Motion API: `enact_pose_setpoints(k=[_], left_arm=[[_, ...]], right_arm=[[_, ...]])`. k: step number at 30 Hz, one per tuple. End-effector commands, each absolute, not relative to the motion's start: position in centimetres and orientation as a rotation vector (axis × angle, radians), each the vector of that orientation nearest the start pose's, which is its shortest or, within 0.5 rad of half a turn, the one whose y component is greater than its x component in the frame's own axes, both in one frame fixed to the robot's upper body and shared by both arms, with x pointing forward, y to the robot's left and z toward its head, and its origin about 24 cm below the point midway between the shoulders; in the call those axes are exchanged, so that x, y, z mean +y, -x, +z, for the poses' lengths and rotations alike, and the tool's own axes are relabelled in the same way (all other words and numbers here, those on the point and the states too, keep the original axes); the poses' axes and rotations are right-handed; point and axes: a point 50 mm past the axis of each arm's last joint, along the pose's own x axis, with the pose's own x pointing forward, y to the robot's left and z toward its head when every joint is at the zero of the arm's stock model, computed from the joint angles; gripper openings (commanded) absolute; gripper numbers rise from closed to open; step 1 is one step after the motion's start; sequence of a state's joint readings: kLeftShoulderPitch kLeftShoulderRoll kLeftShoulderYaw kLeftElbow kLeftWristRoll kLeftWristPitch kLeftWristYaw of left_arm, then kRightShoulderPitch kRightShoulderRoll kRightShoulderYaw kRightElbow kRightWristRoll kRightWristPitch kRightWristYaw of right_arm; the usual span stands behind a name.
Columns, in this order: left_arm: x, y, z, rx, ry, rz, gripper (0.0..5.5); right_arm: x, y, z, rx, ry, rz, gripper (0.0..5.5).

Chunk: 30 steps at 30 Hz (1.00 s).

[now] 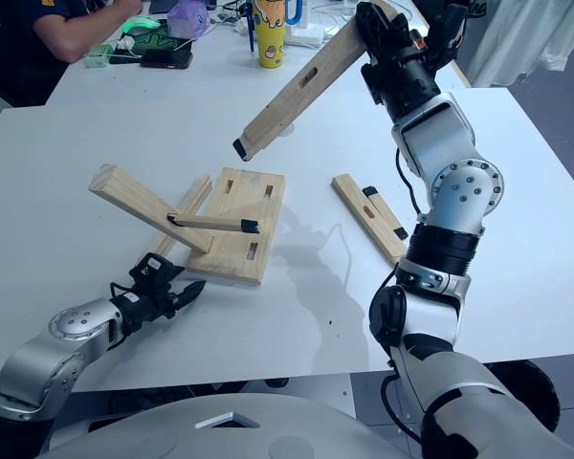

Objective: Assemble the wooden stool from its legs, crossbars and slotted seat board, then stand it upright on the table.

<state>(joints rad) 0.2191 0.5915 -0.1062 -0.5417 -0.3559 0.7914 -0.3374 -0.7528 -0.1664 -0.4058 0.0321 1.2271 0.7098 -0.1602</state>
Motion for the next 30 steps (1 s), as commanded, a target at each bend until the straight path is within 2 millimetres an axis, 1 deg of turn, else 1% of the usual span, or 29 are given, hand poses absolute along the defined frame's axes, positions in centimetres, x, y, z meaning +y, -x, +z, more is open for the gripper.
enact_pose_setpoints(k=[1,5,9,11,13,15,19,23,25,30], left_arm=[[16.7,-18.9,4.4,0.602,-0.177,-0.596,2.95],[15.1,-19.3,3.8,0.603,-0.176,-0.661,2.95],[13.9,-20.8,3.7,0.567,-0.176,-0.666,2.95],[13.4,-21.6,3.9,0.542,-0.168,-0.661,2.95],[13.1,-22.1,4.1,0.525,-0.167,-0.656,2.95],[12.8,-22.6,4.3,0.508,-0.163,-0.649,2.95],[12.5,-22.8,4.5,0.494,-0.157,-0.641,2.95],[12.5,-22.8,4.5,0.492,-0.155,-0.636,2.95],[12.6,-22.8,4.5,0.494,-0.154,-0.634,2.95],[12.7,-22.6,4.5,0.497,-0.153,-0.632,2.95]], right_arm=[[-16.1,-33.8,23.7,-0.087,-0.984,0.481,1.05],[-16.8,-33.9,23.5,-0.102,-0.926,0.439,1.05],[-18.9,-33.9,23.7,-0.172,-0.694,0.311,1.05],[-19.5,-33.6,23.7,-0.185,-0.601,0.286,1.05],[-19.9,-33.1,23.4,-0.170,-0.572,0.287,1.05],[-20.1,-32.3,22.5,-0.127,-0.560,0.290,1.05],[-20.0,-31.3,19.9,-0.026,-0.574,0.259,1.05],[-19.0,-30.6,17.5,0.038,-0.595,0.220,1.05],[-18.4,-30.4,17.1,0.048,-0.621,0.221,1.05],[-17.8,-30.3,17.4,0.022,-0.649,0.234,1.05]])
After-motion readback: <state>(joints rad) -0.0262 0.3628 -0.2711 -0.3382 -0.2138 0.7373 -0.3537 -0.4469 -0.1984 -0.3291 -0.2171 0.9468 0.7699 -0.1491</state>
